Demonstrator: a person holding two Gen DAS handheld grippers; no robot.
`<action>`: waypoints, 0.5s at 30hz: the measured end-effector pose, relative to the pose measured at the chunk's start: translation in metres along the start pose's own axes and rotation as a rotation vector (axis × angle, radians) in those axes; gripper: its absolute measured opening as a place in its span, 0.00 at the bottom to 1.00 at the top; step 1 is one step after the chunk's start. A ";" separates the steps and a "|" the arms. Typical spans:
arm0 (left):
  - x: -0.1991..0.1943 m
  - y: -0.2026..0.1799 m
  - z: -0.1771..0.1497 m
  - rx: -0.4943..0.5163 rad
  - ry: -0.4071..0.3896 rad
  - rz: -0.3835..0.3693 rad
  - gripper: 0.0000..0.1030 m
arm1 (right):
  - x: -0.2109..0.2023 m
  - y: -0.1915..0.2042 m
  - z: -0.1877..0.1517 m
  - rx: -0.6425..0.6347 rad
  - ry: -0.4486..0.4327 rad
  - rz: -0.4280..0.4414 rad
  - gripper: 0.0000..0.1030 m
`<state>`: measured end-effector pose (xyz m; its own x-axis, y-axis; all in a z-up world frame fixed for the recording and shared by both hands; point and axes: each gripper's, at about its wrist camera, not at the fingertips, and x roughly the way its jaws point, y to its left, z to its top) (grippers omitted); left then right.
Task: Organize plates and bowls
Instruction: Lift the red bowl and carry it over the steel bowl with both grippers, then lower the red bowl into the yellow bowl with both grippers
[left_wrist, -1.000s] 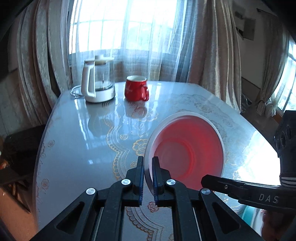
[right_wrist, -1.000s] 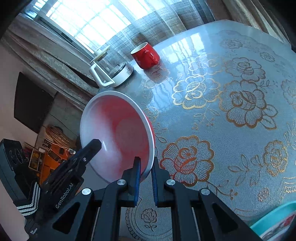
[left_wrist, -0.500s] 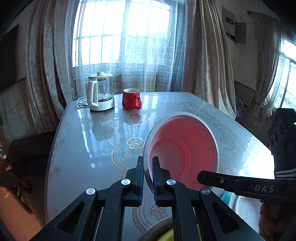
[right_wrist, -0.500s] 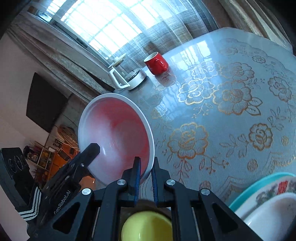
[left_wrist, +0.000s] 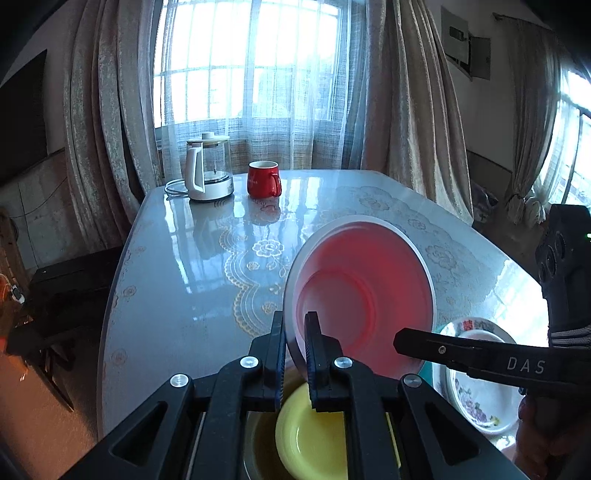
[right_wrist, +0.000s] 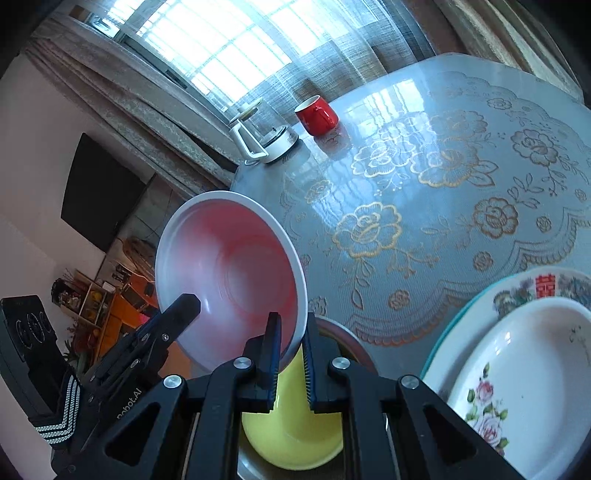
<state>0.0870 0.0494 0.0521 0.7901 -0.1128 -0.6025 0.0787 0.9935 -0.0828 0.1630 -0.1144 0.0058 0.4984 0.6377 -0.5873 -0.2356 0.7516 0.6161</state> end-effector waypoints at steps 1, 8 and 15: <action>-0.002 0.000 -0.003 -0.002 0.004 0.000 0.09 | -0.001 -0.001 -0.003 0.006 0.003 0.004 0.11; -0.010 -0.001 -0.022 -0.007 0.032 -0.001 0.10 | -0.002 -0.003 -0.019 0.007 0.028 0.012 0.11; -0.015 0.004 -0.038 -0.030 0.063 -0.021 0.11 | -0.001 -0.004 -0.030 0.013 0.051 0.028 0.11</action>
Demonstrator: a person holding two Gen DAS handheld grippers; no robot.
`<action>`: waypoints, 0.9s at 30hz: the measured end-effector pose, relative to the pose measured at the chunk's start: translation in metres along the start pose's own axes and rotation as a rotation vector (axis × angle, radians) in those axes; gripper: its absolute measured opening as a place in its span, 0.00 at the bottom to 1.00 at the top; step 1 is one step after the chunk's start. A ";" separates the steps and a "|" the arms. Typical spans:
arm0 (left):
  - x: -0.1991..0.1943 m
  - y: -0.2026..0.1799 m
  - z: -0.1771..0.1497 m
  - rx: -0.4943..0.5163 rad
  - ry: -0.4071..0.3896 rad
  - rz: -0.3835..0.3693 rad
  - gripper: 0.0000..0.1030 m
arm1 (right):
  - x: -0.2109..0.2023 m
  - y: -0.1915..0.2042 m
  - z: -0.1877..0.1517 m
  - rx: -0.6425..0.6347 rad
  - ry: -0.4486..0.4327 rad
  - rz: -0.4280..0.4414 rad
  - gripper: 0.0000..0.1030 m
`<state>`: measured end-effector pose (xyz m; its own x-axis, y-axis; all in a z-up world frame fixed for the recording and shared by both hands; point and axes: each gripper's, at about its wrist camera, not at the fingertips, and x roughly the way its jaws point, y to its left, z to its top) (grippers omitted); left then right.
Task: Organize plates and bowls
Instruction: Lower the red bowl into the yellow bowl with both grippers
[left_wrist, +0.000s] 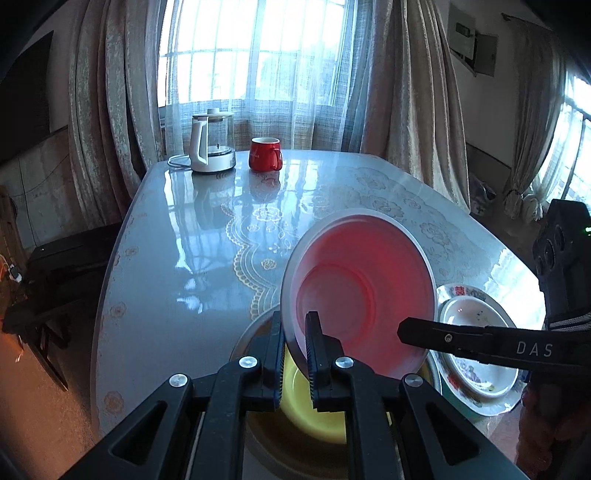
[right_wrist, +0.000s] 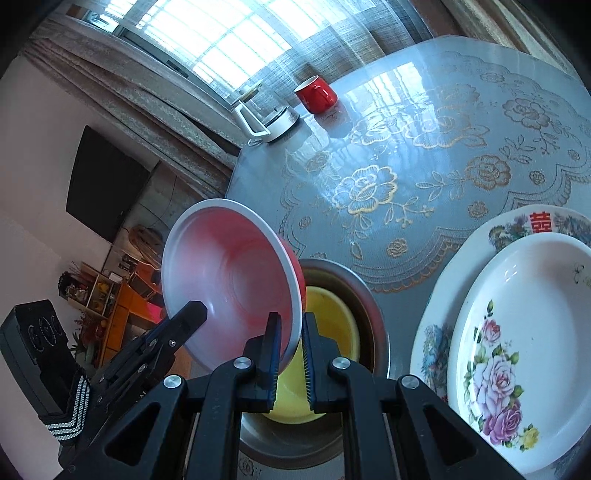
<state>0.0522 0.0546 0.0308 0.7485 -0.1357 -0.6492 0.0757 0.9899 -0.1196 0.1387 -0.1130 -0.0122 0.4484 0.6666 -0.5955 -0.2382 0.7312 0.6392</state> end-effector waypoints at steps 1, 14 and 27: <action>0.000 0.000 -0.003 0.001 0.005 -0.002 0.11 | 0.000 0.000 -0.001 0.000 0.002 -0.001 0.11; 0.003 -0.003 -0.026 0.006 0.071 -0.011 0.12 | 0.003 -0.009 -0.020 0.015 0.048 -0.011 0.13; 0.015 -0.001 -0.039 0.002 0.135 -0.011 0.13 | 0.007 -0.005 -0.023 -0.022 0.080 -0.067 0.24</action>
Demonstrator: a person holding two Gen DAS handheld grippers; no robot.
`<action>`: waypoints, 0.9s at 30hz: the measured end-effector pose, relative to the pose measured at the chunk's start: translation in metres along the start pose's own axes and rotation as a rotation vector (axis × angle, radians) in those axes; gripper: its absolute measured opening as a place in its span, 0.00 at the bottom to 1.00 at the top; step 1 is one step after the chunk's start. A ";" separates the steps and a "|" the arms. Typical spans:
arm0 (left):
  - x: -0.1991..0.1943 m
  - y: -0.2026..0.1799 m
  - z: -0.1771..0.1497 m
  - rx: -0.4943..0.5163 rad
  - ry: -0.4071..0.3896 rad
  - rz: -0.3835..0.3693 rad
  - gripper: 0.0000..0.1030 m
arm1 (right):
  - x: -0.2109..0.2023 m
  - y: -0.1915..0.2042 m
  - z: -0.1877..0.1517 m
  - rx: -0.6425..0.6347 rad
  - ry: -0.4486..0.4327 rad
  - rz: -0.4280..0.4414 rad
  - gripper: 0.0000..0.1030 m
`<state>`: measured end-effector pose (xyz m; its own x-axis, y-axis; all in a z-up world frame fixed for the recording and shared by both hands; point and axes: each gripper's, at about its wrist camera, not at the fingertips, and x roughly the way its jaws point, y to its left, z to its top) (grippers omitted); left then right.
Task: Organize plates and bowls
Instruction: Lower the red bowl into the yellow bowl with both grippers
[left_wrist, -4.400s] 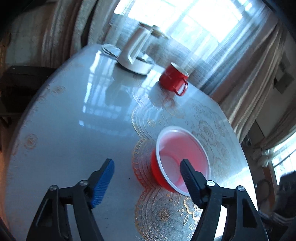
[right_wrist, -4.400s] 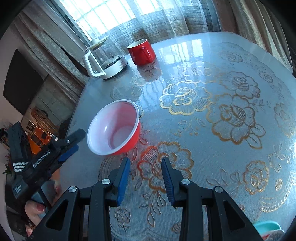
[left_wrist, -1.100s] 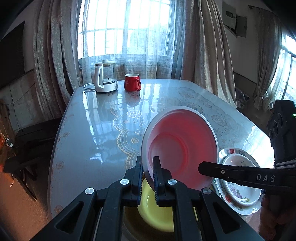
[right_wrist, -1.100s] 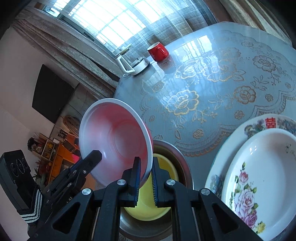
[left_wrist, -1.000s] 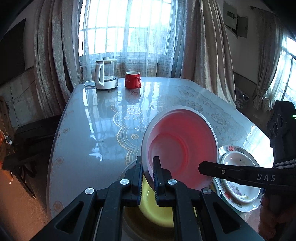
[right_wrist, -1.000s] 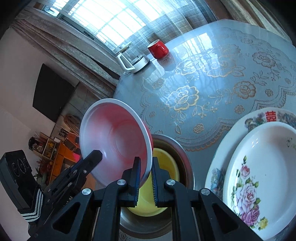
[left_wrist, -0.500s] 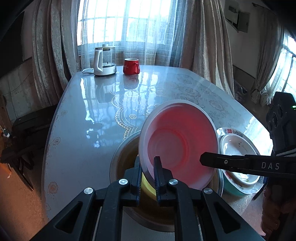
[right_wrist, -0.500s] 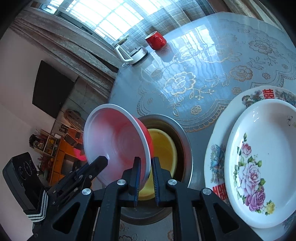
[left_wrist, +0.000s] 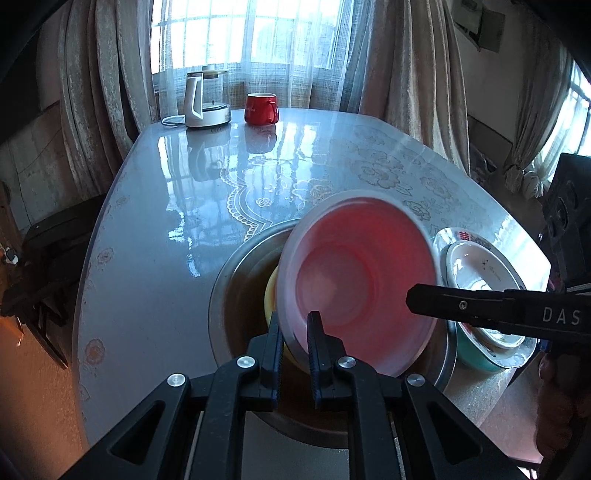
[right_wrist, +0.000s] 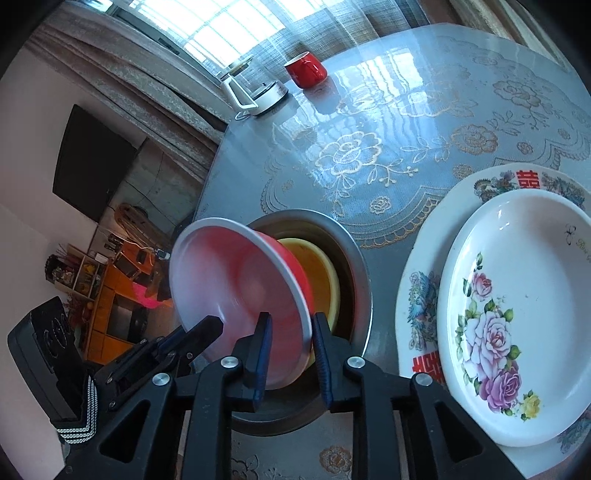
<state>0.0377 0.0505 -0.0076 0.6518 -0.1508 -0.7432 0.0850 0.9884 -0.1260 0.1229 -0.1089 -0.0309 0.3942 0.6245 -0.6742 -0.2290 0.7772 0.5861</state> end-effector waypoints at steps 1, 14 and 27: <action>0.000 0.001 0.000 -0.002 0.001 0.000 0.12 | -0.001 0.000 0.000 -0.003 -0.001 -0.006 0.24; 0.002 0.001 -0.003 0.017 0.012 0.036 0.15 | 0.001 0.001 0.002 -0.014 0.004 0.000 0.28; -0.001 0.001 -0.002 0.016 -0.006 0.027 0.42 | -0.004 -0.006 0.002 -0.009 -0.014 0.031 0.14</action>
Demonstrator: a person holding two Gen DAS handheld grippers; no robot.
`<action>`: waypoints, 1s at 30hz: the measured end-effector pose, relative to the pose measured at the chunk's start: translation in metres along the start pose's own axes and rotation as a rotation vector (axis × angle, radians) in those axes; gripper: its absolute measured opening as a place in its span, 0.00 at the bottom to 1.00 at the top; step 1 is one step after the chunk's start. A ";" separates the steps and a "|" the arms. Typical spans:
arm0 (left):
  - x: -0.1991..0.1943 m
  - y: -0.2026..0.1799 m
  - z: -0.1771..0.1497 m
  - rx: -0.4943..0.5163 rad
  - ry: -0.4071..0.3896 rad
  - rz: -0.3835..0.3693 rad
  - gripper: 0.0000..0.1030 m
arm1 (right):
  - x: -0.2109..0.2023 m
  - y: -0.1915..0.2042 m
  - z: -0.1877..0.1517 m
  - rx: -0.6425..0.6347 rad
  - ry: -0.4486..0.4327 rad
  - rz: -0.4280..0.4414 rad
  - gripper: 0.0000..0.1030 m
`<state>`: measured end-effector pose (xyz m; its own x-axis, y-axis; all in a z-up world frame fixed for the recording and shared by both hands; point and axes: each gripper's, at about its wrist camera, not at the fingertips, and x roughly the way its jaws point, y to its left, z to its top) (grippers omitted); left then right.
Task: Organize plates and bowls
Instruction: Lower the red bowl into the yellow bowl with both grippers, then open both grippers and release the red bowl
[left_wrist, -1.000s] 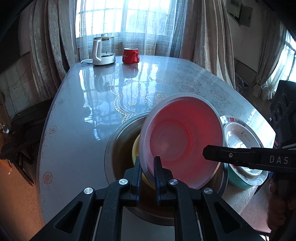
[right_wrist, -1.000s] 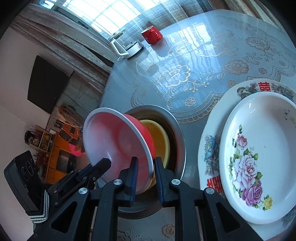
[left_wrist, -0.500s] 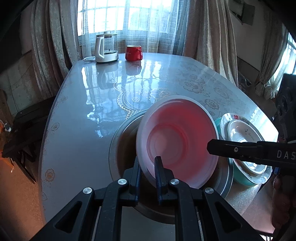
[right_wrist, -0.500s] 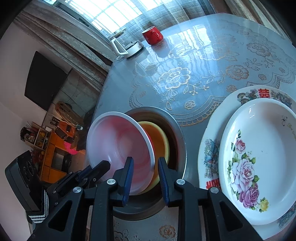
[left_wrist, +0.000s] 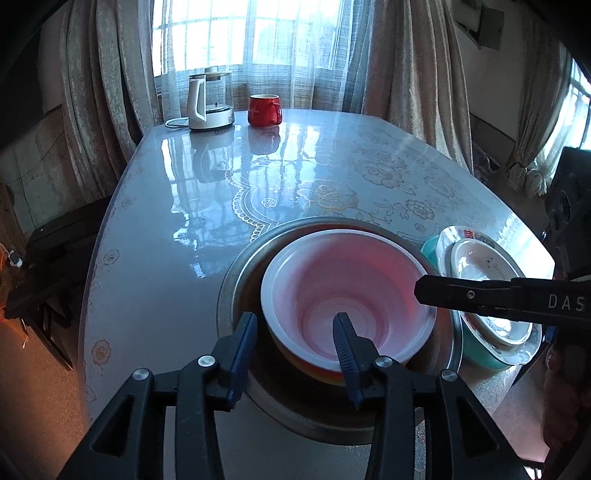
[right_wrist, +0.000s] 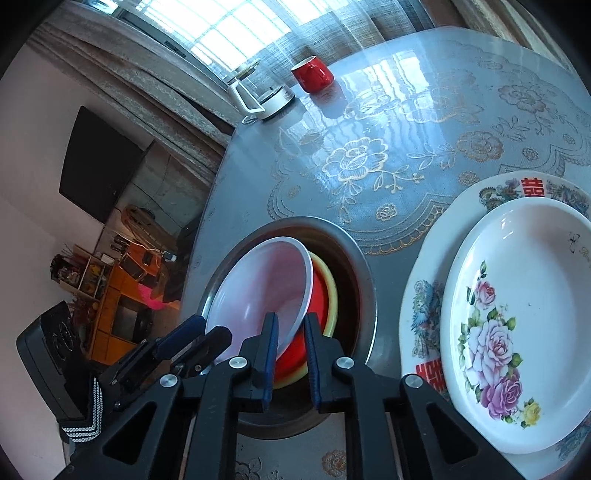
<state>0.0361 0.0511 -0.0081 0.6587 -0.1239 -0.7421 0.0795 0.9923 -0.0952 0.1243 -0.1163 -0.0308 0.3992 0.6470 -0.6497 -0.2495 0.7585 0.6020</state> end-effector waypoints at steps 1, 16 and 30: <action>0.001 -0.001 0.000 0.002 0.001 0.001 0.42 | 0.000 0.001 0.000 -0.001 -0.002 -0.004 0.14; -0.004 0.002 0.002 -0.020 -0.024 0.029 0.39 | -0.007 0.004 0.000 -0.009 -0.055 -0.005 0.29; -0.018 0.009 0.003 -0.063 -0.067 0.052 0.63 | -0.030 0.002 -0.006 -0.023 -0.121 -0.048 0.30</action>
<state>0.0275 0.0620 0.0066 0.7097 -0.0694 -0.7011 -0.0018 0.9950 -0.1003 0.1062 -0.1337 -0.0125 0.5145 0.5967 -0.6159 -0.2471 0.7909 0.5598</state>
